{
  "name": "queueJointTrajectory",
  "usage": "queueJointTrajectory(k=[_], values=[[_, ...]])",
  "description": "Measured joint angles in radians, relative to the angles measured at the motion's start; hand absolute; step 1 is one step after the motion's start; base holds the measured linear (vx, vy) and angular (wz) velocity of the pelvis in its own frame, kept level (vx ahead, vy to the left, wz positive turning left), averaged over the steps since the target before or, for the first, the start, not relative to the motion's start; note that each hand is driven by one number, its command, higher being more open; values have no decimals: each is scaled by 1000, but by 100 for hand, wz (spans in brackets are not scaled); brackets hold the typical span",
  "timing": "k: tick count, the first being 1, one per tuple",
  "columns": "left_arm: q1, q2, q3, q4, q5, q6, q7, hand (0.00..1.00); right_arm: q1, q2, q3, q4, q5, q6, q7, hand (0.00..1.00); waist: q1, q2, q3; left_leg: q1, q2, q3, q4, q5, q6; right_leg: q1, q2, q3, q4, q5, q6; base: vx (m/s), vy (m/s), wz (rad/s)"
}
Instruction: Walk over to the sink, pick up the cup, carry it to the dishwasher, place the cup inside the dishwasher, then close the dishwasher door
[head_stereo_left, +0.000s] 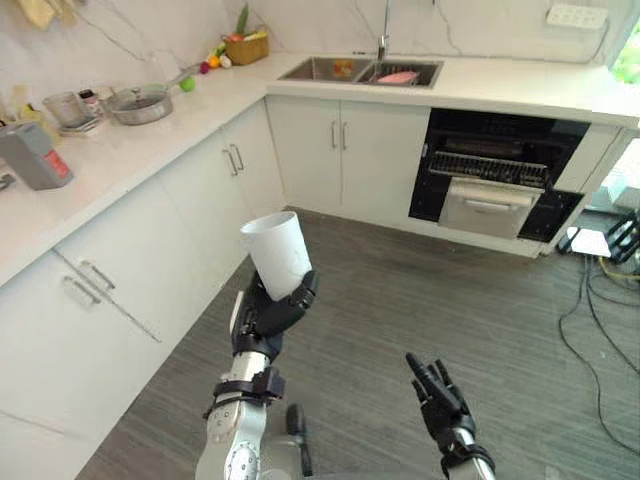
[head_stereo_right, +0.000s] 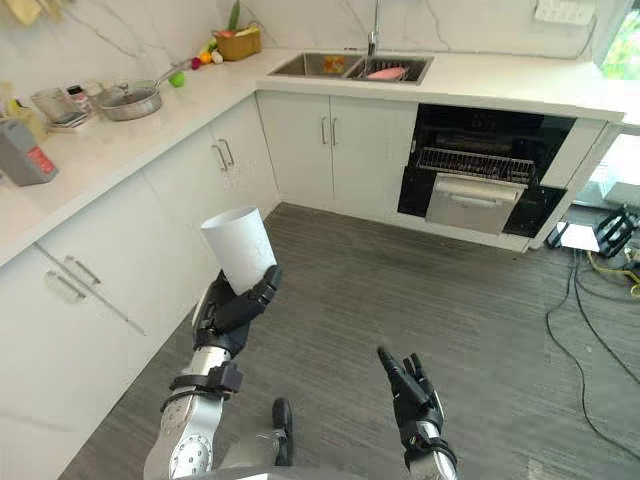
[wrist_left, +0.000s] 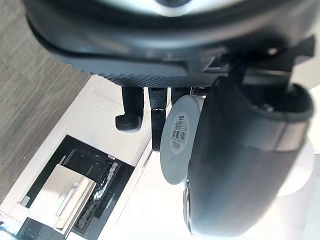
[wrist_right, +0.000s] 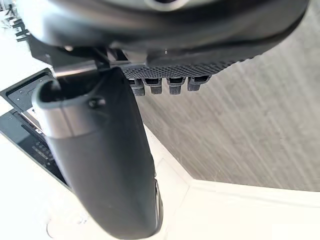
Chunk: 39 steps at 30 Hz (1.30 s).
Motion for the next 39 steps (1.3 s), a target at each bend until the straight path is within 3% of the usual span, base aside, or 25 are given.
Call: queueJointTrajectory(k=[2,4,5,6,7,8,10,11,14,15,16,17,18,19,21,25,27,28,30,31,33,35,36,37,39], values=[[-3,11,27,12,13,0,1,0,-7,0,-4,-4,0,0,-3,100,-16,-29,0,3,-36,5,79,-61,67,-3,-45,34,62,4,0,587,206,-41],[-6,14,42,7,48,0,1,0,-8,-15,-11,-17,0,3,-29,100,-26,-40,0,32,-50,27,142,-127,80,-25,-76,16,189,47,48,613,198,-20],[-6,15,48,-3,74,0,1,0,-6,-14,-18,-47,0,5,-48,100,-25,-43,1,79,-52,51,141,-165,85,-69,-101,-35,327,103,79,590,191,-52],[-6,26,58,-26,101,1,2,0,-3,-4,-20,-105,-4,5,-61,100,-24,-57,0,141,-70,80,100,-185,94,-148,-160,-83,513,184,138,634,197,-63],[-14,48,62,-53,131,2,4,0,-4,9,-20,-173,-12,4,-68,100,-28,-71,4,196,-91,107,57,-192,103,-239,-234,-115,727,236,149,393,106,-52],[-22,52,62,-58,148,5,4,0,-7,10,-18,-200,-25,3,-68,100,-33,-71,7,224,-96,114,41,-195,107,-290,-269,-146,833,229,128,277,58,-36],[-34,51,59,-78,197,11,16,0,-24,13,-3,-240,-44,3,-69,100,-52,-59,22,338,-88,122,-24,-198,106,-385,-338,-254,1043,160,16,234,16,-30],[-38,51,55,-81,200,11,25,0,-24,17,-1,-254,-44,3,-72,100,-53,-55,26,365,-79,127,-40,-203,100,-412,-341,-272,1055,144,0,245,-27,-37],[-89,60,46,-86,205,14,71,0,-14,35,3,-362,-49,5,-90,100,-68,-63,60,431,-38,141,-48,-260,60,-551,-321,-319,841,97,-13,230,-175,-28],[-97,63,48,-85,205,17,82,0,1,33,2,-402,-64,8,-97,100,-77,-61,72,444,-14,142,-28,-290,37,-565,-286,-330,607,103,-4,195,-271,-15],[-99,77,45,-85,204,20,90,0,26,32,2,-437,-70,9,-99,100,-79,-74,75,458,-6,146,-9,-320,2,-556,-256,-311,331,161,23,223,-282,-14],[-101,89,44,-80,204,21,92,0,51,29,1,-460,-72,9,-98,100,-83,-100,73,475,-19,135,9,-347,-20,-536,-247,-292,181,289,25,297,-278,0],[-103,86,42,-61,204,20,95,0,63,20,-5,-460,-74,10,-95,100,-96,-94,79,489,-10,122,15,-361,-30,-513,-235,-293,169,334,7,265,-200,3],[-101,64,28,-37,204,36,103,0,71,-2,-15,-453,-82,20,-97,100,-99,-57,72,494,3,79,2,-380,-17,-501,-205,-314,155,320,13,303,-180,-11],[-111,43,-11,-33,210,41,111,0,73,-24,-29,-458,-82,32,-100,100,-103,-4,73,489,43,42,-5,-386,-7,-508,-129,-321,150,287,-18,242,-147,-31],[-126,34,-80,-19,215,41,110,0,81,-4,-15,-508,-110,34,-108,100,-103,3,75,477,98,70,51,-383,0,-513,-75,-332,168,238,-57,246,-175,-18],[-114,23,-96,-5,215,41,114,0,86,-1,0,-550,-114,38,-97,100,-99,21,83,364,143,72,353,-340,55,-465,-55,-332,147,212,-66,239,-146,-7],[-106,11,-91,-5,214,41,121,0,93,-6,-4,-568,-122,40,-87,100,-95,54,95,281,202,64,556,-248,50,-402,-24,-340,104,209,-68,248,-106,-1],[-85,2,-81,-3,212,42,133,0,110,-20,-6,-578,-141,41,-76,100,-90,80,93,182,283,54,777,-118,18,-313,10,-343,35,207,-71,271,-37,6],[-81,0,-75,-2,210,41,138,0,117,-24,-16,-577,-141,41,-70,100,-84,88,86,115,310,83,847,-168,33,-241,12,-349,-20,203,-73,335,-25,11],[-81,-1,-69,-2,192,37,138,0,115,-29,-28,-577,-141,40,-63,100,-81,83,82,86,299,130,771,-224,44,-199,3,-348,-57,203,-73,288,-39,6],[-81,-8,-65,-4,190,31,137,0,108,-32,-41,-577,-143,39,-56,100,-77,71,70,88,226,149,375,-251,27,-173,-31,-347,-79,199,-65,302,0,2],[-80,-13,-66,-5,191,31,137,0,103,-35,-40,-577,-151,39,-55,100,-77,70,65,96,205,134,189,-231,-3,-175,-44,-345,-74,201,-52,405,75,-14],[-75,-24,-67,-6,191,36,136,0,91,-46,-32,-566,-160,40,-56,100,-76,68,62,103,200,114,-19,-176,-65,-171,-59,-331,-65,196,-50,361,93,-21],[-70,-27,-73,-5,191,50,130,0,89,-57,-29,-562,-159,41,-57,100,-79,59,67,102,200,127,-77,-125,-79,-152,-99,-320,-60,182,-27,361,154,-27]])
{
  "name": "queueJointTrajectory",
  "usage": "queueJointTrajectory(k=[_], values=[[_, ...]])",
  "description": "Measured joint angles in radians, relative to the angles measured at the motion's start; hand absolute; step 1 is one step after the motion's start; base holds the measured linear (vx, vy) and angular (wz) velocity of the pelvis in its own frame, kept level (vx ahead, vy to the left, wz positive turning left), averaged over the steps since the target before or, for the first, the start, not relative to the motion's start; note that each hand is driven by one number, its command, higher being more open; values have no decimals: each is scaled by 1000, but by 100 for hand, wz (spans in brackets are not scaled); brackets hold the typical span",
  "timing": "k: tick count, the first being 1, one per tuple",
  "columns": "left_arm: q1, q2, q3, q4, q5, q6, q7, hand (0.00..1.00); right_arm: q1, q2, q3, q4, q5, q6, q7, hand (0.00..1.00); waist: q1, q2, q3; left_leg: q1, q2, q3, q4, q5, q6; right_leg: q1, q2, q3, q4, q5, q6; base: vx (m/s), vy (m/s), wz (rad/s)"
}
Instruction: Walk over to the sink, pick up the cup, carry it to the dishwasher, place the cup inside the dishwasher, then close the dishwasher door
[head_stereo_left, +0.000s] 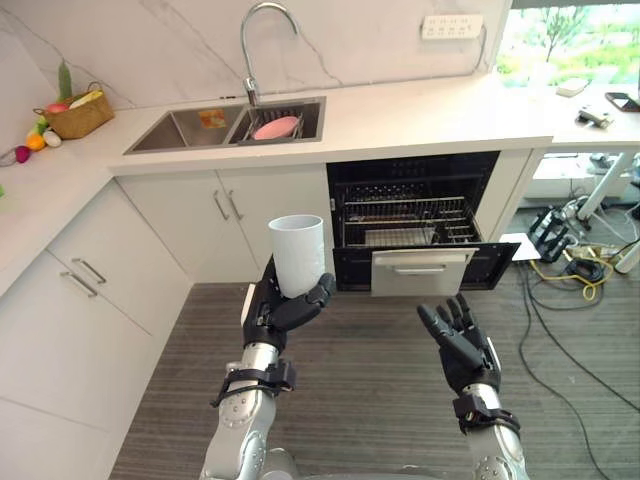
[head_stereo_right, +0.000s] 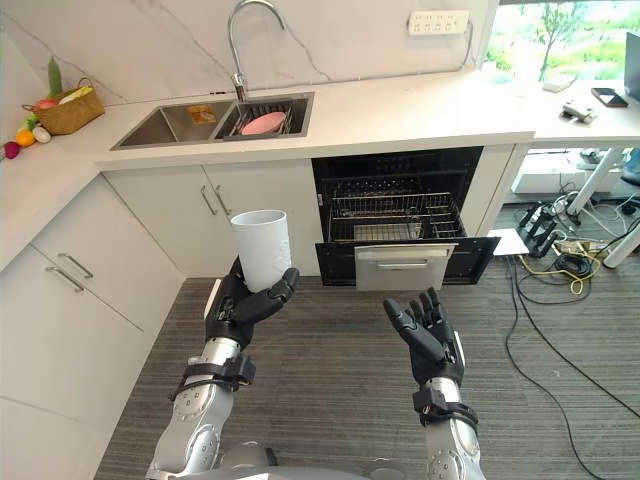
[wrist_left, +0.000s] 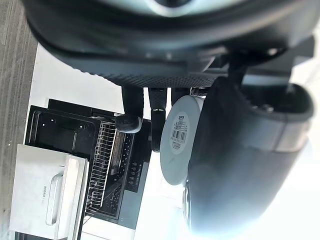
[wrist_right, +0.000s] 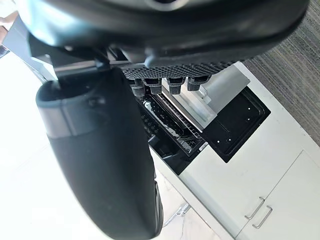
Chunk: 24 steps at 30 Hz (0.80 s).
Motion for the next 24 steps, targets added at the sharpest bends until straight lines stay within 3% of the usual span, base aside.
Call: queueJointTrajectory(k=[1,2,3,4,5,6,7,8,10,12,14,15,17,19,20,21,22,23,24], values=[[2,0,-1,1,0,3,-6,0,2,-3,-3,0,0,0,0,100,-2,-3,1,1,-2,7,10,18,18,6,-18,2,9,-11,18,337,238,-23],[4,0,-2,1,-1,3,-22,0,11,-13,-10,0,1,-2,0,100,-8,1,-2,3,-5,26,55,81,56,17,-48,12,34,-37,61,312,312,-23],[7,-2,-2,1,-3,3,-36,0,23,-31,-12,0,1,-2,0,100,-12,21,-17,10,-2,30,114,216,125,16,-64,28,63,-68,109,307,354,-21],[10,0,-2,2,-9,2,-41,0,28,-42,-11,3,1,-2,0,100,-18,29,-31,19,-3,29,116,190,98,15,-71,32,74,-82,131,365,498,1],[2,19,1,5,-23,0,-47,0,29,-27,-11,25,1,-3,0,100,-37,-2,-50,46,-51,34,71,130,39,11,-119,26,98,-103,164,293,408,17],[-3,53,1,4,-29,-5,-52,0,36,11,-9,38,1,-3,-4,100,-34,-53,-68,62,-122,45,20,143,58,-2,-182,26,101,-101,169,277,373,28],[-5,65,2,4,-31,-5,-55,0,40,28,-7,39,1,-3,-5,100,-36,-74,-74,63,-149,48,-1,149,67,-4,-206,19,97,-94,179,224,234,26],[-14,79,7,4,-37,-4,-56,0,38,60,-2,39,1,-3,-8,100,-31,-104,-71,61,-190,47,-11,146,82,4,-242,-5,81,-72,211,241,248,39],[-18,74,0,6,-37,6,-63,0,37,75,9,40,6,-5,-32,100,-24,-111,-71,57,-237,25,5,118,112,42,-274,-49,60,-17,223,186,231,48],[-25,66,-10,5,-36,8,-91,0,32,79,13,45,22,-18,-57,100,-21,-111,-71,56,-266,2,14,86,133,24,-309,-66,141,8,188,95,221,44],[-27,62,-22,-4,-34,23,-103,0,21,80,16,66,16,-22,-65,100,-7,-100,-69,82,-281,5,0,67,157,-59,-361,-100,311,76,58,66,245,3],[-27,60,-20,-7,-34,29,-103,0,19,83,26,71,11,-22,-68,100,-3,-96,-68,106,-286,20,-21,60,166,-74,-374,-103,349,103,25,71,193,-40],[-31,80,0,-9,-35,32,-99,0,17,97,48,71,-1,-22,-68,100,-1,-96,-58,139,-283,41,-45,49,182,-125,-337,-88,438,42,80,68,123,-40],[-44,79,28,-9,-39,34,-95,0,24,98,39,68,1,-22,-68,100,-3,-91,-34,173,-282,40,-65,39,206,-189,-193,-90,449,-84,79,71,63,-18],[-47,79,30,-9,-39,34,-95,0,30,98,32,66,1,-22,-68,100,-4,-94,-33,175,-282,38,-69,38,211,-212,-156,-87,433,-94,72,89,42,9],[-45,79,31,-9,-39,34,-97,0,37,97,18,64,1,-21,-67,100,-10,-95,-32,177,-285,35,-76,36,214,-262,-95,-84,376,-92,69,82,19,15],[-41,80,31,-9,-39,34,-99,0,39,96,13,62,1,-21,-67,100,-13,-98,-30,185,-292,34,-84,36,214,-282,-77,-85,338,-87,65,159,-2,21],[-29,83,30,-13,-37,34,-101,0,40,93,12,54,1,-22,-61,100,-26,-120,-20,210,-325,28,-84,24,208,-306,-66,-84,236,-14,44,154,-25,17],[-24,85,27,-17,-37,34,-102,0,43,91,13,48,1,-23,-59,100,-32,-133,-14,223,-342,23,-75,14,205,-308,-66,-78,216,64,-14,180,-51,16]])
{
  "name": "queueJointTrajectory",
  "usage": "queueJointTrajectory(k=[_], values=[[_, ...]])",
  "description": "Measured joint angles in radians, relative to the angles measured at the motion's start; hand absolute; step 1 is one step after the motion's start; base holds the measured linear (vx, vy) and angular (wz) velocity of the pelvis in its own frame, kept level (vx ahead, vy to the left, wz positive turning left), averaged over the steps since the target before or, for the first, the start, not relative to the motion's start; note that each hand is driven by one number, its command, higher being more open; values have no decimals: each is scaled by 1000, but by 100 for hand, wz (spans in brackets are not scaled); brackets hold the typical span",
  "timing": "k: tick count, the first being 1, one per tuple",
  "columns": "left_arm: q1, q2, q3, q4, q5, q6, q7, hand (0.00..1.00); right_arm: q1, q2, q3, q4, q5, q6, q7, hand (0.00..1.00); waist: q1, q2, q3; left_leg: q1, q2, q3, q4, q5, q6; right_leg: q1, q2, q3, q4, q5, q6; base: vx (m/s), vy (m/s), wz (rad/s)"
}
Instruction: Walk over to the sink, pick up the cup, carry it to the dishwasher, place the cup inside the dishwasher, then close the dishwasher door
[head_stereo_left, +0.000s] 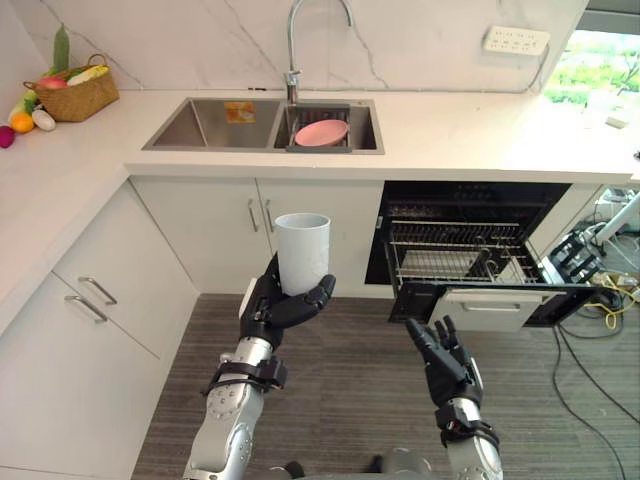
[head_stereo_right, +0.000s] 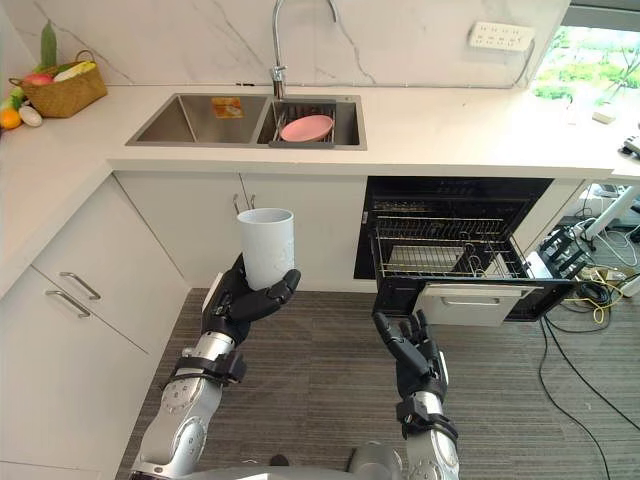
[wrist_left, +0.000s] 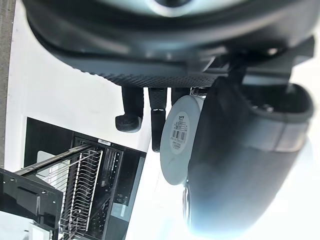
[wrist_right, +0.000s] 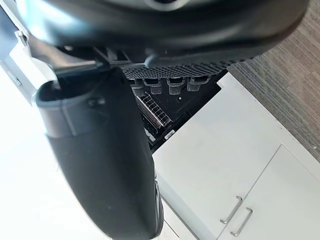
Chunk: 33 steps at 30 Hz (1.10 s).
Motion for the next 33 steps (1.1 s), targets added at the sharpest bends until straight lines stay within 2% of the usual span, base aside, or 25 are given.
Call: queueJointTrajectory(k=[1,2,7,8,9,10,11,12,13,14,15,16,17,18,19,20,21,22,24,27,28,30,31,32,33], values=[[12,-13,-11,0,2,3,0,0,7,-16,2,-5,0,-2,3,100,-1,5,0,6,1,-6,16,-21,-7,16,-1,-8,1,-6,-47,186,-67,8],[21,-19,-31,-15,3,3,-4,0,15,-31,7,-22,0,-5,6,100,3,29,-13,-6,16,-8,43,-43,-14,26,9,-12,-17,-10,-49,268,-82,5],[20,-23,-109,-64,6,-10,-17,0,16,-20,32,-176,-4,-57,-13,100,6,52,-30,-28,90,-18,193,-164,-48,75,55,-37,-16,-99,-51,201,-85,7],[16,-29,-122,-72,17,-13,-23,0,16,-11,31,-238,-3,-78,-24,100,4,66,-28,-89,146,-13,437,-227,-56,100,75,-48,-3,-129,-58,256,-4,2],[23,-38,-130,-84,20,-13,-23,0,18,-7,24,-304,-4,-91,-38,100,8,75,-24,-180,219,-19,743,-196,-52,123,91,-42,34,-169,-61,265,-10,-5],[29,-44,-130,-89,19,-13,-23,0,22,-9,23,-339,-6,-91,-39,100,9,86,-23,-219,252,-28,850,-148,-54,143,106,-38,40,-183,-62,295,-6,-31],[35,-47,-129,-91,19,-13,-22,0,34,-12,21,-401,-24,-106,-38,100,11,98,-26,-286,309,-44,1023,-93,-67,181,131,-26,41,-210,-60,326,21,-48],[35,-43,-125,-91,16,-13,-22,0,31,-10,16,-428,-34,-130,-33,100,12,101,-31,-323,335,-48,1089,-105,-65,214,137,-2,41,-229,-55,335,46,-57],[35,-40,-124,-91,13,-14,-22,0,27,-8,10,-436,-34,-138,-29,100,14,99,-33,-333,340,-43,1079,-118,-62,227,136,14,35,-232,-53,348,59,-76],[35,-40,-126,-91,7,-16,-23,0,14,-7,2,-446,-32,-150,-28,100,19,97,-33,-339,343,-26,984,-151,-54,252,128,53,14,-232,-53,381,99,-77],[35,-41,-130,-90,1,-17,-24,0,6,-7,-6,-451,-31,-155,-30,100,22,91,-36,-333,325,-21,847,-164,-56,263,112,80,4,-234,-48,460,157,-95],[35,-42,-141,-89,-1,-17,-24,0,-2,-8,-10,-452,-31,-163,-33,100,24,80,-42,-311,278,-36,585,-162,-69,265,80,119,-2,-240,-28,393,173,-75],[35,-44,-146,-89,-1,-17,-23,0,-9,-12,-10,-452,-32,-164,-35,100,26,79,-43,-298,254,-58,449,-147,-89,265,65,139,-4,-243,-10,382,223,-87],[36,-47,-154,-89,0,-17,-22,0,-17,-30,-10,-446,-32,-163,-37,100,31,84,-46,-276,223,-116,218,-88,-122,269,49,178,-11,-248,21,413,270,-88],[37,-52,-156,-89,0,-17,-22,0,-21,-46,-10,-432,-32,-160,-39,100,36,88,-48,-264,219,-150,74,-22,-150,286,41,212,-23,-252,60,438,292,-83],[38,-52,-156,-89,-1,-17,-21,0,-23,-54,-10,-422,-32,-159,-39,100,36,92,-50,-259,219,-152,41,8,-156,295,40,224,-30,-258,77,484,310,-83],[45,-48,-152,-88,-2,-17,-20,0,-28,-65,-8,-398,-32,-153,-39,100,41,96,-60,-248,212,-146,64,130,-130,323,35,258,-51,-267,105,513,329,-72],[50,-23,-144,-80,-2,-18,-21,0,-35,-57,2,-369,-30,-150,-40,100,35,66,-78,-257,186,-127,117,143,-112,345,-3,284,-91,-258,122,519,313,-62],[32,-9,-123,-79,-2,-18,-16,0,-56,-55,11,-359,-30,-150,-41,100,27,37,-77,-292,151,-103,179,80,-83,351,-50,295,-134,-216,148,425,236,-15],[14,-11,-103,-78,-2,-16,3,0,-105,-56,7,-309,-26,-148,-55,100,33,36,-76,-285,107,-90,229,-5,-60,359,-96,272,-102,-133,179,398,312,5],[9,-11,-102,-78,-2,-16,3,0,-105,-55,6,-301,-22,-148,-58,100,33,35,-75,-271,98,-92,228,-15,-53,344,-107,264,-49,-124,183,279,240,20],[2,-9,-94,-79,-2,-7,1,0,-105,-27,4,-264,-25,-148,-74,100,36,26,-63,-167,64,-84,178,-46,-29,229,-191,227,286,-46,166,260,171,2],[3,-7,-86,-79,-2,-2,1,0,-106,-17,8,-254,-33,-147,-77,100,36,29,-61,-140,62,-77,168,-55,-20,199,-200,222,350,-52,160,223,106,-27],[3,-5,-64,-80,-1,2,5,0,-106,-4,17,-243,-57,-138,-78,100,33,38,-58,-100,73,-62,155,-68,-13,142,-200,175,416,-108,129,185,72,-49],[-2,-5,-44,-82,-1,2,12,0,-107,-3,24,-242,-79,-133,-77,100,36,48,-51,-66,92,-39,129,-77,-16,87,-179,101,391,-153,113,171,50,-57]])
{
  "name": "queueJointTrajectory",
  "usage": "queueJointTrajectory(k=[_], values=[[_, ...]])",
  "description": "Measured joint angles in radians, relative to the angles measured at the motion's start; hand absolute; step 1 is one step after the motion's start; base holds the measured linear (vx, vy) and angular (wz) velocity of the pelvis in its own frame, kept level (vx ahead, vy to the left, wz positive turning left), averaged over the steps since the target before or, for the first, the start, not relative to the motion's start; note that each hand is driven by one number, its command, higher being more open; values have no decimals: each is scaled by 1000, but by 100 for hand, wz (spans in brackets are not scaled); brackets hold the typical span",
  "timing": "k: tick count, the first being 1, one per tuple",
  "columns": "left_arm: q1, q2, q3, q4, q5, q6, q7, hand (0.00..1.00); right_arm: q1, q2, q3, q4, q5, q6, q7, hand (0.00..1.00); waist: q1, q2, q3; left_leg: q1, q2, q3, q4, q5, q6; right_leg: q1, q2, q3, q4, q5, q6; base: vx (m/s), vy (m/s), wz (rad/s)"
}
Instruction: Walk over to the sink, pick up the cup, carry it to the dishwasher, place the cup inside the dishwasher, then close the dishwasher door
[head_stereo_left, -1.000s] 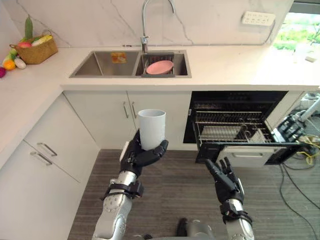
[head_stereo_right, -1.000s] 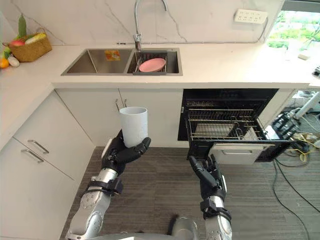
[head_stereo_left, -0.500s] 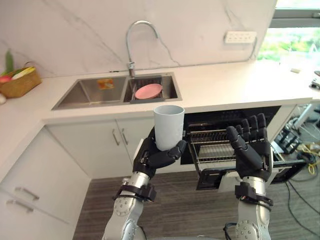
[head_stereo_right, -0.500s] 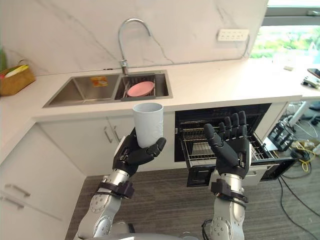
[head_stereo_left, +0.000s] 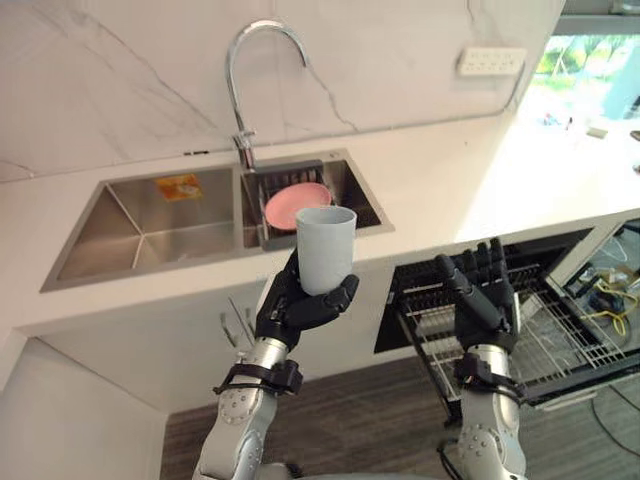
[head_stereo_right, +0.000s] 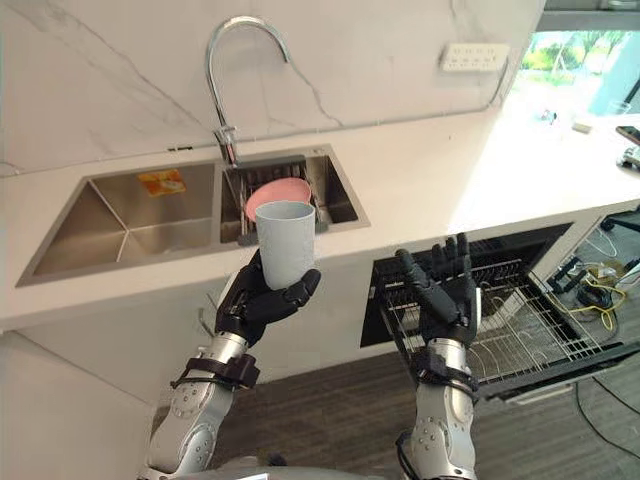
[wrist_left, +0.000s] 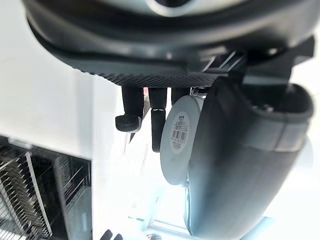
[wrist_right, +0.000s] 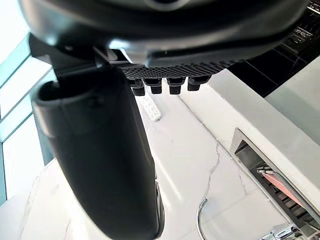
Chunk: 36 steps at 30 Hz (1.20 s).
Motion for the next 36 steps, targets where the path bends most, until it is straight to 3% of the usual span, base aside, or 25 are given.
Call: queueJointTrajectory(k=[2,4,5,6,9,13,16,17,18,20,22,23,24,25,28,36], values=[[-7,1,27,0,-1,0,6,0,-3,0,-3,-7,0,6,3,100,-1,8,6,30,28,37,-29,-13,-7,-81,40,-88,-115,-12,-9,174,-2,-67],[-5,13,42,1,0,0,6,0,-2,0,-15,-30,0,6,6,100,-3,-4,11,59,35,80,-40,-26,-39,-129,40,-164,-246,30,-31,187,-51,-59],[-2,30,40,2,2,0,5,0,6,0,-24,-46,0,6,14,100,-14,-14,11,74,32,90,-27,-47,-59,-133,37,-205,-312,124,-86,196,-122,-27],[-2,37,40,1,2,-2,4,0,11,1,-26,-55,0,6,15,100,-20,-28,11,78,27,92,-17,-61,-71,-132,35,-212,-339,196,-106,219,-160,-27],[-13,-10,9,35,5,-7,3,0,15,-25,-65,-66,0,6,18,100,-32,28,6,64,100,103,-8,-88,-109,-108,125,-243,-429,185,-121,324,-216,-12],[-27,-18,-27,35,22,-7,-4,0,13,-22,-79,-70,0,7,8,100,-31,41,10,96,151,131,-7,-90,-133,-74,204,-240,-479,173,-134,200,-99,-22],[-20,-3,-13,48,22,-8,9,0,13,-24,-49,-78,-4,9,15,100,-17,55,30,55,204,105,258,-99,-140,1,249,-181,-536,166,-132,107,-95,-62],[-12,-6,-1,58,22,-16,17,0,12,-28,-41,-90,-4,14,27,100,-4,72,41,16,228,46,400,-103,-129,30,275,-137,-567,160,-142,71,14,-113],[6,-6,1,62,21,-25,31,0,8,-29,-26,-92,-4,16,38,100,18,89,30,1,208,-24,419,-137,-127,34,296,-80,-584,158,-140,94,50,-125],[24,-7,-4,62,21,-43,34,0,1,-26,-8,-94,-4,16,46,100,24,92,29,-30,154,-112,363,-182,-120,39,303,-13,-594,159,-140,146,73,-117],[32,-15,-27,62,23,-51,33,0,1,-32,7,-94,-4,16,52,100,25,93,28,-60,107,-174,247,-183,-117,41,304,38,-608,165,-136,138,95,-100],[31,-21,-39,62,23,-52,33,0,1,-45,20,-94,-4,17,57,100,21,106,22,-69,96,-186,127,-123,-109,41,316,64,-623,187,-117,129,146,-91],[31,-24,-47,63,23,-52,32,0,2,-54,29,-90,-4,18,60,100,23,122,12,-72,97,-195,96,-46,-143,42,328,88,-641,197,-106,187,182,-93],[23,-17,-58,65,23,-51,31,0,9,-49,34,-89,-5,27,63,100,6,108,-4,-55,81,-164,36,-28,-128,50,320,111,-700,243,-84,177,141,-57],[-29,-15,-85,68,23,-51,30,0,8,-41,14,-93,-5,28,60,100,-10,95,-1,-29,26,-156,-81,32,-104,43,276,112,-755,278,-55,172,131,0],[-36,-16,-76,67,22,-49,55,0,4,-6,5,-89,-31,63,67,100,-2,83,7,56,5,-89,-151,33,-88,53,266,162,-758,283,-41,41,50,-23]])
